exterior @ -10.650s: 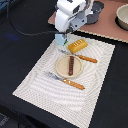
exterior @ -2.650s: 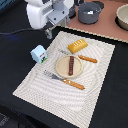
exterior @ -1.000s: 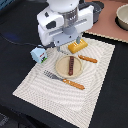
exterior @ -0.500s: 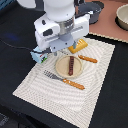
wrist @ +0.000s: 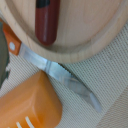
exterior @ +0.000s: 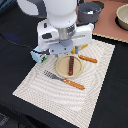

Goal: Interact with the objects in diverse but meaningful ways.

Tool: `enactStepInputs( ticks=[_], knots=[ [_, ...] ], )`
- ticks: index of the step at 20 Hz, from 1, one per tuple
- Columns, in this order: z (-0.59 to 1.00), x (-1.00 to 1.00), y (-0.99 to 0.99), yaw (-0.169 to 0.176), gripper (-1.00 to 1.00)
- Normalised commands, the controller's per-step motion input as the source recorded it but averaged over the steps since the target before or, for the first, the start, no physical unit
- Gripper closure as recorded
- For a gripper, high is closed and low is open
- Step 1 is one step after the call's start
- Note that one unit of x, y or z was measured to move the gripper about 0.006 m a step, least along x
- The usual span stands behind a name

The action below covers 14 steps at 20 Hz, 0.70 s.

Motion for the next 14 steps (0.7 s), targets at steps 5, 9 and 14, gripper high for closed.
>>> enactStepInputs(
  ticks=[5,9,14],
  knots=[
    [-0.06,0.21,-0.02,-0.001,-1.0],
    [-0.09,0.21,-0.02,0.0,-1.0],
    [-0.14,0.18,-0.03,0.0,-1.0]
  ],
)
